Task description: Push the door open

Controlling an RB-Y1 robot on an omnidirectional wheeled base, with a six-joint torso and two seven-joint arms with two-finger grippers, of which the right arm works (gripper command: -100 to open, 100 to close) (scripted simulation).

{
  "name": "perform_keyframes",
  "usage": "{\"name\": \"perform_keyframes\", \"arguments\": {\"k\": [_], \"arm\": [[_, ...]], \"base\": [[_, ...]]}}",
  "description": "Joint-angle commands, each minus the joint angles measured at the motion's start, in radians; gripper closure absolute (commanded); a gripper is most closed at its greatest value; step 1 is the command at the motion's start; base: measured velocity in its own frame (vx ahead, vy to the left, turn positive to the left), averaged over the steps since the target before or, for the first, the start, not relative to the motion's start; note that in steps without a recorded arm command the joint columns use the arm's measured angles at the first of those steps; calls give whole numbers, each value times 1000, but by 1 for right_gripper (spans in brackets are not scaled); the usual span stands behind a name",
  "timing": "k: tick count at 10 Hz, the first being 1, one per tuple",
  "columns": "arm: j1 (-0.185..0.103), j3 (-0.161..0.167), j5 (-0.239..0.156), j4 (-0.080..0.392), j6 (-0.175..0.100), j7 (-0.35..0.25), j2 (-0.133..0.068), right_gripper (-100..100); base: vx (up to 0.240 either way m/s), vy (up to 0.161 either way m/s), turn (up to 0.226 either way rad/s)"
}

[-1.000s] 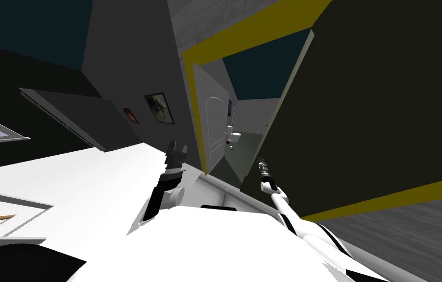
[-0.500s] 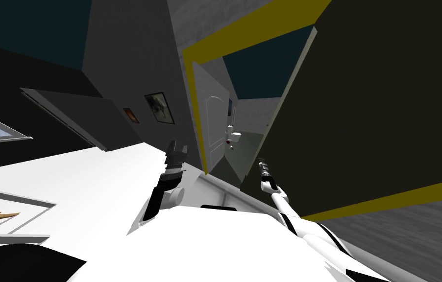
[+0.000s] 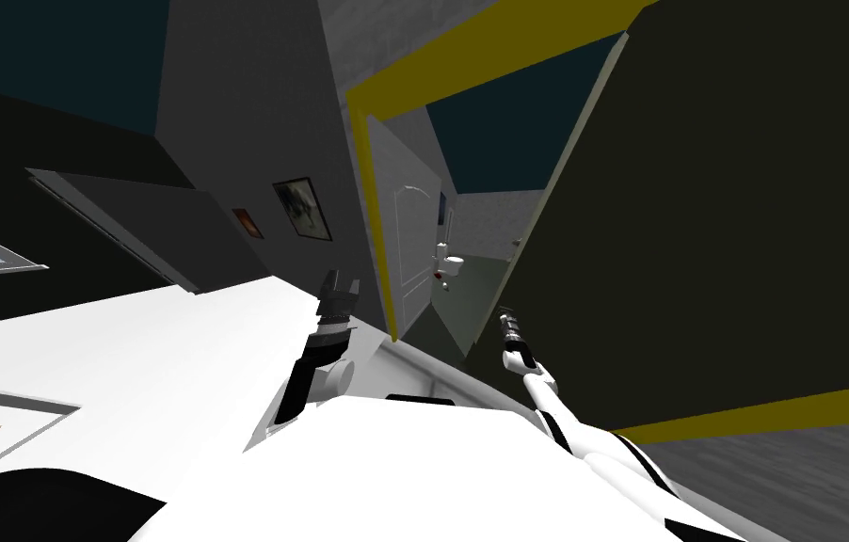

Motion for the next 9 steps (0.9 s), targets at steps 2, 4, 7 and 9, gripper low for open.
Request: {"name": "perform_keyframes", "arguments": {"k": [2,4,7,9], "arm": [[-6,-39,-14,12,-11,19,-15,100],[-4,-74,-26,26,-14,38,-21,100],[0,-132,-47,50,-20,69,-32,100],[0,-132,-47,44,-20,69,-32,100]], "base": [[211,3,8],[208,-6,5],[200,-4,15],[76,-7,-7]]}}
